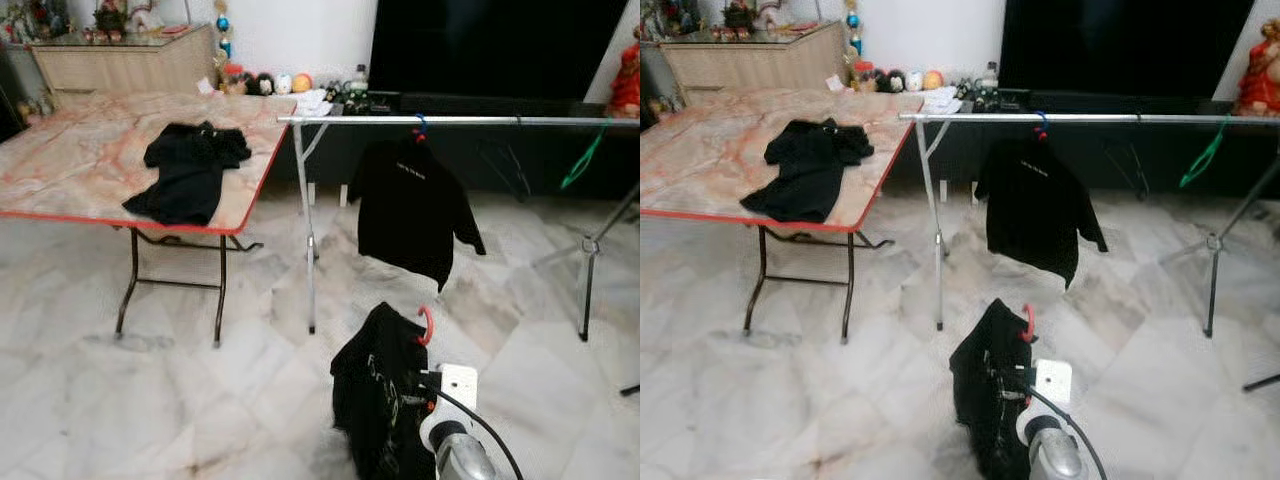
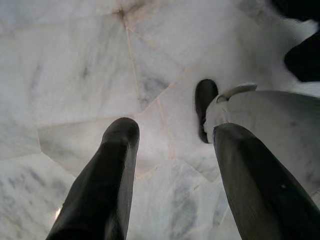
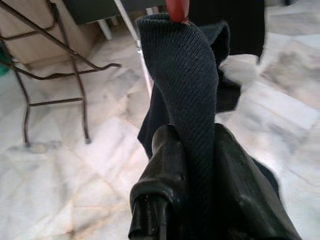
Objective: Hang hanger
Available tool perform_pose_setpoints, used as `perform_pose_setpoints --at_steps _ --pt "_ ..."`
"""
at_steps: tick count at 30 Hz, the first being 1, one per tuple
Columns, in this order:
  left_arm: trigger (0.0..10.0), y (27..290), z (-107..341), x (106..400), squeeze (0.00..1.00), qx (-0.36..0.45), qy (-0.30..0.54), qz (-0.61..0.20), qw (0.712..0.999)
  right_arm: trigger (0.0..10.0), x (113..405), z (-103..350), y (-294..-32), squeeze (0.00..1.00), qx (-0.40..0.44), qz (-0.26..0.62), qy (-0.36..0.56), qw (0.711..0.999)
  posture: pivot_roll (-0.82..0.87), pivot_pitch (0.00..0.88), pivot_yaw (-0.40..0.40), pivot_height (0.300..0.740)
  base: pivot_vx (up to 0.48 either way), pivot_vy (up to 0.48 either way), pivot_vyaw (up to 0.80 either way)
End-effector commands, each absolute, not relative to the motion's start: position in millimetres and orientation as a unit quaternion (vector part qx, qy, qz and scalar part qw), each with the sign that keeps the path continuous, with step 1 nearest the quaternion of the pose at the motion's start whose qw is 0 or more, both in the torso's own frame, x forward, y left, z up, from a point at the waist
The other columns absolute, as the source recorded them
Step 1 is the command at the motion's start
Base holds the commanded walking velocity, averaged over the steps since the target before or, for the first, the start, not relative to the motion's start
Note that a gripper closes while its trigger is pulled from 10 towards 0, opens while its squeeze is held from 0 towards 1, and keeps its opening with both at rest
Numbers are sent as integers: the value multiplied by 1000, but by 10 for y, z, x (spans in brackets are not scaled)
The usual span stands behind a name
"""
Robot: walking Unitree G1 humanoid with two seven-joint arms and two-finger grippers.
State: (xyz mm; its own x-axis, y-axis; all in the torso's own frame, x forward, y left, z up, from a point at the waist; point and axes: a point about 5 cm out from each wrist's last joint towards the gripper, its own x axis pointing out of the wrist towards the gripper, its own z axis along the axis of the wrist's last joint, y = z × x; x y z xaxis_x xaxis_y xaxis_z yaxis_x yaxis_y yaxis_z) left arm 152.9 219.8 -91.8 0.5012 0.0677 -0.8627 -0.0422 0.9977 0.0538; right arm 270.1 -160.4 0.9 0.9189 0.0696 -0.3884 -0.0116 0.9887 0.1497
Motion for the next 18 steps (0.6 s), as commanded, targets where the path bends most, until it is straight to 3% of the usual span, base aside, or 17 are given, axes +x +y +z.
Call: perform_pose_setpoints --at_steps 1,9,18 --pt "10000 2217 -919 1518 0 20 501 31 865 10000 2783 97 -1570 0 71 29 178 981 44 0 15 740 0 0 0" --pt "10000 2227 -938 1457 0 26 504 31 863 10000 2771 62 -1548 0 65 40 186 980 51 0 29 740 0 0 0" --pt "10000 2230 -938 1399 0 64 477 22 876 10000 2801 49 -1608 0 4 114 213 970 40 0 52 740 0 0 0"
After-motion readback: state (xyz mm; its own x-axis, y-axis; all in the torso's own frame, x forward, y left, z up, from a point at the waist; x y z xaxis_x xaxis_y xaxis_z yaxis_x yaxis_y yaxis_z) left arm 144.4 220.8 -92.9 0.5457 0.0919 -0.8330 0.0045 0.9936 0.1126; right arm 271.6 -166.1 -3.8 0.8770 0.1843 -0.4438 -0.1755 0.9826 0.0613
